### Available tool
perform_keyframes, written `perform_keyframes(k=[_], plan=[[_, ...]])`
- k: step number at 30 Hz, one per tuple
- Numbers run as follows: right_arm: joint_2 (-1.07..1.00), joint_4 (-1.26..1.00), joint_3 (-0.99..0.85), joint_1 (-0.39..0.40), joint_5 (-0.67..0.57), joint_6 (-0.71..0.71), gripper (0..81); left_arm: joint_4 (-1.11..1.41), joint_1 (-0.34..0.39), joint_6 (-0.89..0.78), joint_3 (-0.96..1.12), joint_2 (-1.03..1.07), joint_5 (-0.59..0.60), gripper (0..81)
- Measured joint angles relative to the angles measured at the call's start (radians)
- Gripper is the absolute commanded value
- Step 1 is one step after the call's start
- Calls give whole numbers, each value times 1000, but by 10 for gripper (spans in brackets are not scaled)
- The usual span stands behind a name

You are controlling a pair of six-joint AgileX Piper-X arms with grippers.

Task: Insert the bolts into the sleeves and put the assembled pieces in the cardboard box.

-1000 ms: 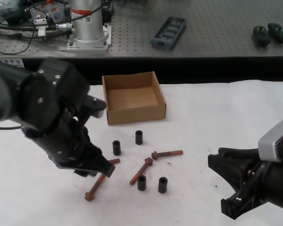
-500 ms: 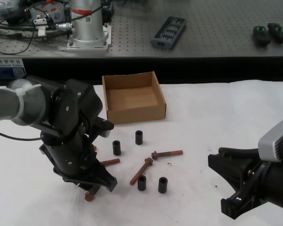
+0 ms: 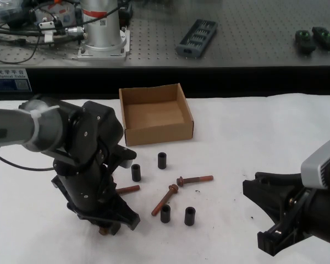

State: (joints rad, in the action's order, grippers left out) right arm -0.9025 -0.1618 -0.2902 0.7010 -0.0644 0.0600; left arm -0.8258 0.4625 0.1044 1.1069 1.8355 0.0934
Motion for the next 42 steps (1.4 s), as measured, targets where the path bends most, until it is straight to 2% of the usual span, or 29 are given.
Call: perform_keyframes(k=[3,7,12,20,27,34,42], plan=[[0,0,0,0,2,0,56,-2,0,0,4,6,4,233],[0,0,0,0,9,0,56,-2,0,0,5,7,20,8],[0,0,0,0,9,0,56,0,18,38,6,6,64,6],[0,0,0,0,9,0,56,-18,41,92,6,6,59,6],[0,0,0,0,9,0,56,-122,60,200,3,-25,-64,6],[0,0,0,0,10,0,56,-196,83,361,3,-132,-99,6],[0,0,0,0,10,0,56,-209,137,648,3,-275,-99,6]])
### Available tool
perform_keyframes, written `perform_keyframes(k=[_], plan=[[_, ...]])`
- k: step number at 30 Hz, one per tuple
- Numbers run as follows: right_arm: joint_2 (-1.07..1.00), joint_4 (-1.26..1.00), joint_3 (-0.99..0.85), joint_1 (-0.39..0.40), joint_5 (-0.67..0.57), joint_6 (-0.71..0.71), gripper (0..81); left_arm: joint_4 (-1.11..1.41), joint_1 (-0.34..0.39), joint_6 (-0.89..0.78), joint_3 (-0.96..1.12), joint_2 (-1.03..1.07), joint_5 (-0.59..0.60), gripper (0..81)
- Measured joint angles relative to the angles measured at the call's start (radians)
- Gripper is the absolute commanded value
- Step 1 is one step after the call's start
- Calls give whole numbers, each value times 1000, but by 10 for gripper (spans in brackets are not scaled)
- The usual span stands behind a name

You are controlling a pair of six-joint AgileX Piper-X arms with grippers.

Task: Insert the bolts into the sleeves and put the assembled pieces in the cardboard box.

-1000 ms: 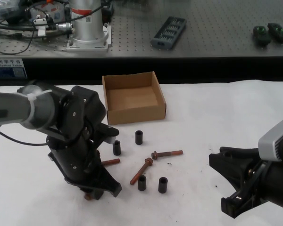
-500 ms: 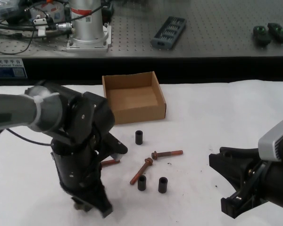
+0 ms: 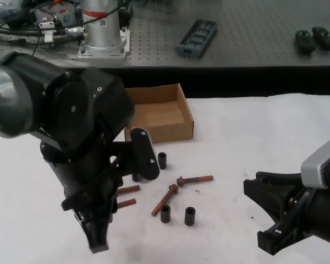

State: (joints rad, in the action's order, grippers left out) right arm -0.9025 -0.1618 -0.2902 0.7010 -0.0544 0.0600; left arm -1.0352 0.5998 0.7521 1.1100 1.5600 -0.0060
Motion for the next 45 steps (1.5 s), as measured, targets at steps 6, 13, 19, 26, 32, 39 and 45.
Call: perform_keyframes(k=[6,13,19,26,32,39,45], plan=[[0,0,0,0,0,0,56,11,71,219,-38,-9,-133,6],[0,0,0,0,6,-12,56,149,143,498,-202,-9,-319,6],[0,0,0,0,6,-13,56,238,144,686,-267,-9,-328,6],[0,0,0,0,6,-15,56,297,142,829,-289,-9,-296,6],[0,0,0,0,7,-15,56,305,136,841,-289,-9,-254,55],[0,0,0,0,7,-15,56,312,136,803,-289,-9,-244,473],[0,0,0,0,7,-15,56,319,136,641,-289,-9,-285,401]])
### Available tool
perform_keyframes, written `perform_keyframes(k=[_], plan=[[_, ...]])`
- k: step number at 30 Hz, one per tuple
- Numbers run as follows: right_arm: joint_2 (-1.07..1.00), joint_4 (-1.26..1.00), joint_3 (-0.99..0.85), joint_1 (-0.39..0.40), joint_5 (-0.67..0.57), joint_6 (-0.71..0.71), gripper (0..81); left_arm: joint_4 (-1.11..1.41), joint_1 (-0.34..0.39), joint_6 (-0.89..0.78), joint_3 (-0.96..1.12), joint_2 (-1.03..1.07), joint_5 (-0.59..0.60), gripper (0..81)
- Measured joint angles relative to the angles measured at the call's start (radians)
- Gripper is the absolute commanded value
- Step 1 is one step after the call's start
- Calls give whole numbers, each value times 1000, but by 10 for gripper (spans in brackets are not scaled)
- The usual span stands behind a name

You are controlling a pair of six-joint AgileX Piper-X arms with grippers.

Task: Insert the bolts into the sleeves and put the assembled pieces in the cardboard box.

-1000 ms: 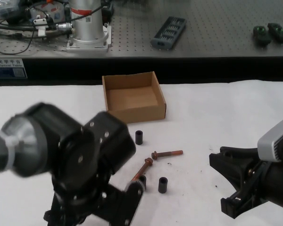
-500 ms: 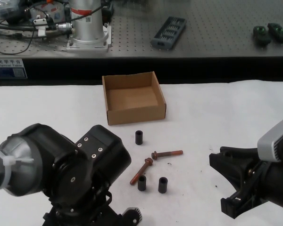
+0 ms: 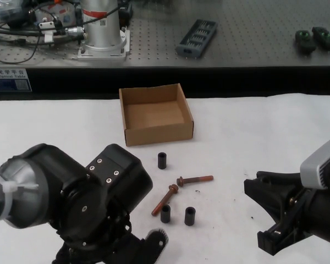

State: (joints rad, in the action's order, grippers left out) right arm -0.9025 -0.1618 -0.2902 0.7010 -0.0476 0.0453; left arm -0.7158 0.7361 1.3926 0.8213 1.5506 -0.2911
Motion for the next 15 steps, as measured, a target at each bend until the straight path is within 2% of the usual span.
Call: perform_keyframes(k=[7,15], plan=[[0,0,0,0,0,0,56,-54,-2,-66,0,-44,70,393],[0,0,0,0,0,0,56,-92,-5,-104,0,-191,86,393]])
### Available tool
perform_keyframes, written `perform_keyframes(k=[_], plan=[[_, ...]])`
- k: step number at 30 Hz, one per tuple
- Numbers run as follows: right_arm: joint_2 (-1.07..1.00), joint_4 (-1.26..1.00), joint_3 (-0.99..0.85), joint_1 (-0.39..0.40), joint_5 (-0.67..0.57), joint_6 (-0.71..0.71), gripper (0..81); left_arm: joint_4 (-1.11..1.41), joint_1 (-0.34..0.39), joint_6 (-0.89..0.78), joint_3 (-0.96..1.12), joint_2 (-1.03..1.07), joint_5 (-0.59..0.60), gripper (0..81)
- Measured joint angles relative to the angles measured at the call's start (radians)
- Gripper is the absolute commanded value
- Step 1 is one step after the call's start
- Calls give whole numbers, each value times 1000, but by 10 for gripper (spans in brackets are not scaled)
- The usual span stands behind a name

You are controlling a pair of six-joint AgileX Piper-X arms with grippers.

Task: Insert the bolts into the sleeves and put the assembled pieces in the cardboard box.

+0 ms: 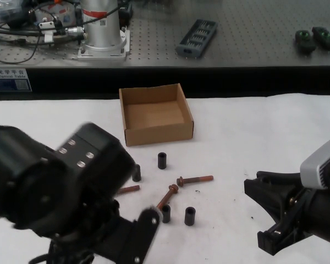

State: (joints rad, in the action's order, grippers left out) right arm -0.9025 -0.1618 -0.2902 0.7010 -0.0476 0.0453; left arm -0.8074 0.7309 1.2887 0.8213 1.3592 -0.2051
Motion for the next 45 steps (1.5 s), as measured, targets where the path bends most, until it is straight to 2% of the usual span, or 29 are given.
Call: perform_keyframes(k=[6,13,15,17,18,19,23,26,29,30,34,39,45], plan=[[0,0,0,0,0,0,56,0,-2,-115,0,-156,7,393],[0,-5,12,0,0,0,56,-2,-2,-491,0,-256,7,393],[0,-7,12,0,0,0,56,3,-2,-658,0,-268,-3,393],[0,-7,12,0,0,0,56,12,-7,-1156,0,-267,-7,393],[0,-7,12,0,0,0,56,22,-6,-1274,0,-267,-7,393],[0,-7,12,0,0,0,56,24,-6,-1295,0,-267,-7,393],[0,-7,12,0,0,0,56,107,-6,-1637,-7,-267,-32,393],[0,-7,12,0,0,0,56,197,-6,-1818,-31,-267,-72,393],[0,-7,12,0,0,-3,56,336,-6,-1975,-153,-270,-105,393],[0,-7,12,0,0,-4,56,360,-6,-2086,-190,-270,-111,393],[0,-7,12,0,2,-8,56,422,-6,-2310,-295,-270,-110,393],[0,-7,12,0,3,-8,56,539,-6,-2485,-413,-270,-90,393],[0,-7,12,0,3,-8,56,670,-6,-2576,-460,-258,-86,393]])
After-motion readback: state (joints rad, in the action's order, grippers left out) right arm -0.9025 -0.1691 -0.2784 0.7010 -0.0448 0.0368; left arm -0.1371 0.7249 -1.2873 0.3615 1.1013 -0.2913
